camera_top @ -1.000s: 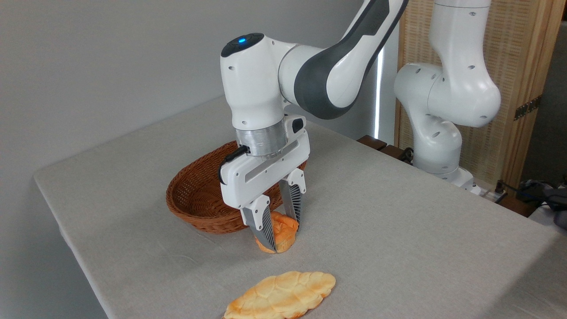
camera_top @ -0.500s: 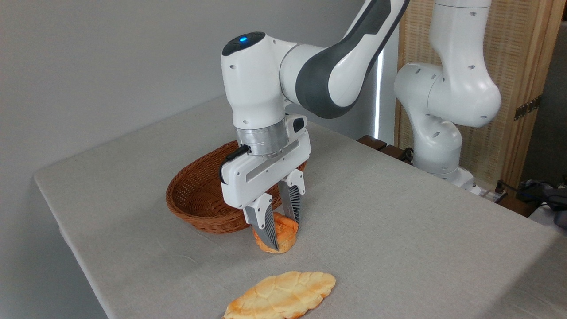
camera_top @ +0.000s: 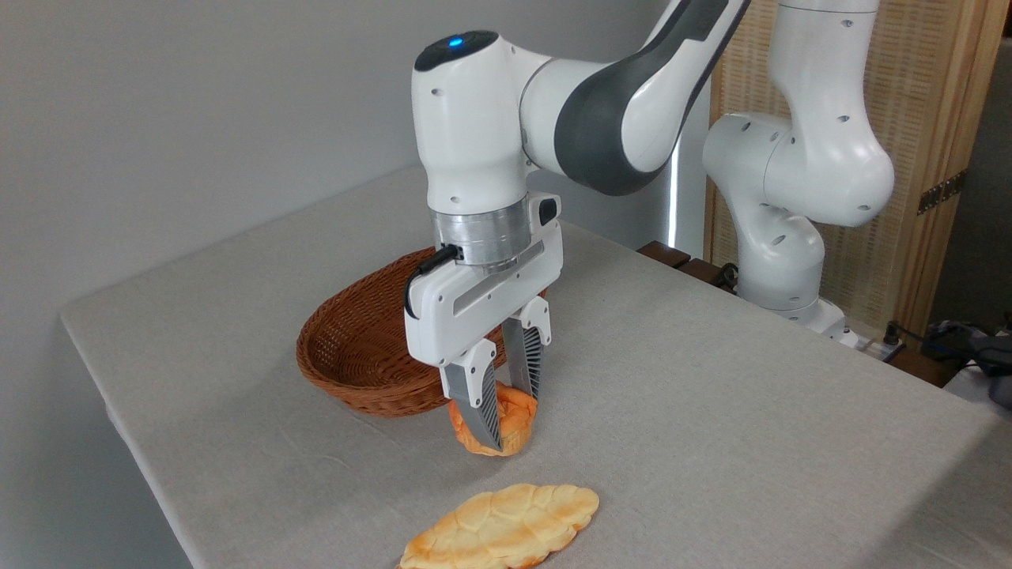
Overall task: Put bread into the basket
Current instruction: 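Lift the held orange bun and carry it over the basket, then lower the bun into the basket and open the gripper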
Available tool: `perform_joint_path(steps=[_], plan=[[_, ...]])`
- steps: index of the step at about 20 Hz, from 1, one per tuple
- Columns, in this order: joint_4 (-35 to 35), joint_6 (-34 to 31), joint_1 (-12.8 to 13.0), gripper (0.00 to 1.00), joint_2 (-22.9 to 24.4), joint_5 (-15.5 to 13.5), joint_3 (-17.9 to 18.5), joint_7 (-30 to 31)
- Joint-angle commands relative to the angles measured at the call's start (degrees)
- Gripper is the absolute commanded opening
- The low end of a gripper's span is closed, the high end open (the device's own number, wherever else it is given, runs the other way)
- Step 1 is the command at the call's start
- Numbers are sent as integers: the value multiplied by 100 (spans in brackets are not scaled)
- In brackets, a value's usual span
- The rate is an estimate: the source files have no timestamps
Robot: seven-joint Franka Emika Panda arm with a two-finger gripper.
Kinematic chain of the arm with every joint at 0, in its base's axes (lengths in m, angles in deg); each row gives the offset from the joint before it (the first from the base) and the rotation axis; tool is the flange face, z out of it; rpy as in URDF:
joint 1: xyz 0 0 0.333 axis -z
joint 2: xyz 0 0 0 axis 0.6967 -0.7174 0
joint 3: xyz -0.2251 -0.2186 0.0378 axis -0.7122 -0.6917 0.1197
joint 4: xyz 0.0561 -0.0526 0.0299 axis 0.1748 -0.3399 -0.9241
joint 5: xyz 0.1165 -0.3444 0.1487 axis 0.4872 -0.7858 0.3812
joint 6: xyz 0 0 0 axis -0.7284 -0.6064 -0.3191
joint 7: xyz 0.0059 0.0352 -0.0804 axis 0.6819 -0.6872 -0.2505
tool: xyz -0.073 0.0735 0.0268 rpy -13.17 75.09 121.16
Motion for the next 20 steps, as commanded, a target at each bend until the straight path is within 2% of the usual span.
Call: perform_joint_path(steps=[1, 3, 6, 11, 13, 17, 19, 20], plan=[[218, -137, 23, 62, 50, -377, 72, -36], [323, -269, 32, 62, 59, -474, 64, -1], [534, -506, 67, 63, 59, -790, -15, 35], [904, -1051, 243, 63, 59, -1116, -164, 87], [904, -1060, 252, 65, 59, -1142, -401, 515], [904, -1060, 252, 69, 15, -1134, -990, 1772], [904, -1069, 252, 70, -20, -1134, -1210, 2169], [904, -1069, 252, 76, -81, -1134, -1307, 2362]])
